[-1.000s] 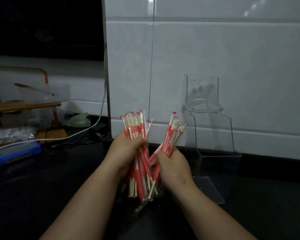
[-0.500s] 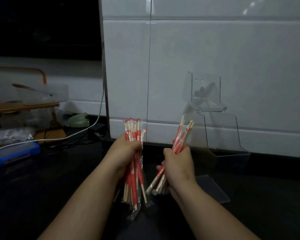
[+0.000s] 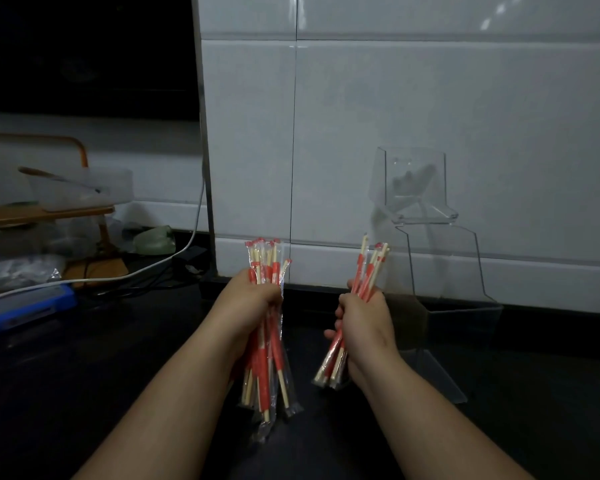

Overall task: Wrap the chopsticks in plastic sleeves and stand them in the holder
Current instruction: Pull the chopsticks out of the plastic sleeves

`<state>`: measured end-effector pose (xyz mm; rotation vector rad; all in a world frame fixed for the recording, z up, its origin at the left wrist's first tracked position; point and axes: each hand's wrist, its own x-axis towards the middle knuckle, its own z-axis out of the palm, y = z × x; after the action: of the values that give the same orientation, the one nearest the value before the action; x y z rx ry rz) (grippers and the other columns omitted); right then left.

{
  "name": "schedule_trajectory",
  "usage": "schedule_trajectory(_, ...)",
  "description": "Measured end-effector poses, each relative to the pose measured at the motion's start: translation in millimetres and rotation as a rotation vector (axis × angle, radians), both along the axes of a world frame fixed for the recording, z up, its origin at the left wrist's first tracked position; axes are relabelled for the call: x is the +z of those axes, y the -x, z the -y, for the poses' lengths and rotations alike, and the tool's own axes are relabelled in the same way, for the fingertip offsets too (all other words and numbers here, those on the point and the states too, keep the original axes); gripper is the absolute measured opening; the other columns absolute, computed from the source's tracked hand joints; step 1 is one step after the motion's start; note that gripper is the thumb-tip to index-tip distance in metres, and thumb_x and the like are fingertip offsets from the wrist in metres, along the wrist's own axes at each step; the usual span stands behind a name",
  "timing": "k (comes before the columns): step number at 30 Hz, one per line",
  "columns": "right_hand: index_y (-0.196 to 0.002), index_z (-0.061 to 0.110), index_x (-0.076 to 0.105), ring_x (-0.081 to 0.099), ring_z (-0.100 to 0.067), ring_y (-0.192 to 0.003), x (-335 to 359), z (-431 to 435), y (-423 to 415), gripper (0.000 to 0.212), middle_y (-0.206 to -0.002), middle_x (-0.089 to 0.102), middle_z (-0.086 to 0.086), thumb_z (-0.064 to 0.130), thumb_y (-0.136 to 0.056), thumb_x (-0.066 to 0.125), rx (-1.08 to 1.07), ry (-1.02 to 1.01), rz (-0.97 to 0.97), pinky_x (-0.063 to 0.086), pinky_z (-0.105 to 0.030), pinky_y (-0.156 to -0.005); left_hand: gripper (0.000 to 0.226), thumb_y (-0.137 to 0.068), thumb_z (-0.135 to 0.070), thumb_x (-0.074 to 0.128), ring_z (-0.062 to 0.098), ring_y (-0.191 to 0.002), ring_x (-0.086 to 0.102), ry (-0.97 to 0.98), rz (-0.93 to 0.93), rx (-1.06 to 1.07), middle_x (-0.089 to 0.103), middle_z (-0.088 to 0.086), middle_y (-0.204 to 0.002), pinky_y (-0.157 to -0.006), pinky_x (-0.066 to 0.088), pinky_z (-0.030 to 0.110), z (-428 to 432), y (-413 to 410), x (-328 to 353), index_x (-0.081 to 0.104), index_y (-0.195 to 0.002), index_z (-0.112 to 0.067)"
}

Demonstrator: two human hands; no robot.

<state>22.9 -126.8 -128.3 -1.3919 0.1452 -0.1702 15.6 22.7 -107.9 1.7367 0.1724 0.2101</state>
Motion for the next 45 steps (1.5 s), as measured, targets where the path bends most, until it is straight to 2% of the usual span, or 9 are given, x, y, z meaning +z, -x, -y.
schedule_trajectory(5, -0.115, 0.02, 0.058, 0.051, -0.015, -0.067, -1, 10, -13, 0.02, -0.081, 0.054, -0.005, 0.012, -0.098, 0.049, 0.039, -0.021, -0.044, 0.048, -0.029, -0.057, 0.033, -0.085, -0.007, 0.062, 0.029, -0.093, 0.062, -0.024, 0.0, -0.011, 0.063, 0.012, -0.102, -0.078, 0.05, 0.039, 2, 1, -1, 0.057, -0.117, -0.014)
schedule_trajectory(15, -0.108, 0.02, 0.058, 0.048, -0.014, -0.061, -4, 12, -11, 0.015, -0.075, 0.053, -0.003, 0.013, -0.098, 0.049, 0.072, 0.034, -0.021, 0.046, -0.027, -0.055, 0.034, -0.084, -0.007, 0.062, 0.03, -0.089, 0.064, -0.033, -0.041, -0.018, 0.064, 0.015, -0.1, -0.072, 0.051, 0.039, 0, -1, -4, 0.057, -0.118, -0.011)
schedule_trajectory(22, -0.11, 0.018, 0.058, 0.05, -0.014, -0.056, -2, 11, -10, 0.017, -0.071, 0.054, -0.004, 0.012, -0.099, 0.047, 0.161, 0.003, -0.044, 0.047, -0.028, -0.05, 0.064, -0.082, 0.007, 0.066, 0.032, -0.066, 0.071, 0.133, -0.194, -0.082, 0.062, 0.026, -0.103, -0.06, 0.057, 0.04, -5, -6, -10, 0.038, -0.134, -0.019)
schedule_trajectory(24, -0.11, 0.017, 0.058, 0.046, -0.011, -0.05, 0, 9, -6, 0.016, -0.066, 0.053, -0.003, 0.013, -0.098, 0.048, 0.238, 0.039, -0.06, 0.041, -0.025, -0.045, 0.08, -0.079, -0.004, 0.075, 0.03, -0.077, 0.069, -0.024, -0.199, -0.042, 0.061, 0.018, -0.108, -0.065, 0.055, 0.04, -8, -9, -13, 0.033, -0.143, -0.024)
schedule_trajectory(28, -0.101, 0.008, 0.058, 0.037, -0.01, -0.047, 1, 3, 1, 0.011, -0.062, 0.05, -0.003, 0.009, -0.092, 0.052, 0.36, 0.078, -0.104, 0.031, -0.023, -0.044, 0.099, -0.074, -0.027, 0.078, 0.026, -0.105, 0.061, -0.603, -0.205, -0.042, 0.057, 0.01, -0.132, -0.09, 0.051, 0.038, -10, -8, -16, 0.018, -0.153, -0.033)
schedule_trajectory(30, -0.097, 0.005, 0.058, 0.038, -0.01, -0.048, 2, 2, 3, 0.011, -0.064, 0.051, -0.005, 0.004, -0.089, 0.051, 0.381, 0.059, -0.126, 0.032, -0.023, -0.044, 0.104, -0.072, -0.036, 0.078, 0.026, -0.118, 0.057, -0.753, -0.242, -0.073, 0.051, 0.007, -0.142, -0.1, 0.048, 0.039, -9, -7, -16, 0.016, -0.155, -0.033)
schedule_trajectory(33, -0.106, 0.006, 0.059, 0.046, -0.011, -0.052, 6, 5, 7, 0.018, -0.07, 0.057, -0.006, 0.002, -0.09, 0.05, 0.428, 0.068, -0.114, 0.041, -0.024, -0.049, 0.099, -0.07, -0.048, 0.077, 0.026, -0.119, 0.057, -0.92, -0.294, -0.084, 0.049, 0.006, -0.142, -0.098, 0.05, 0.042, -8, -6, -17, 0.023, -0.153, -0.035)
schedule_trajectory(40, -0.108, 0.016, 0.058, 0.046, -0.01, -0.048, 12, 9, 11, 0.02, -0.069, 0.059, -0.006, 0.009, -0.095, 0.044, 0.395, 0.195, -0.068, 0.036, -0.024, -0.045, 0.102, -0.068, -0.068, 0.075, 0.023, -0.122, 0.054, -1.002, -0.332, -0.159, 0.047, 0.003, -0.143, -0.099, 0.048, 0.041, -3, -3, -17, 0.026, -0.151, -0.033)
schedule_trajectory(45, -0.103, 0.01, 0.062, 0.042, -0.01, -0.049, 13, 10, 11, 0.018, -0.067, 0.057, -0.005, 0.009, -0.092, 0.048, 0.409, 0.162, -0.058, 0.033, -0.023, -0.045, 0.1, -0.07, -0.055, 0.08, 0.026, -0.122, 0.053, -1.117, -0.34, -0.156, 0.047, 0.004, -0.141, -0.096, 0.05, 0.041, -1, -4, -16, 0.024, -0.151, -0.036)
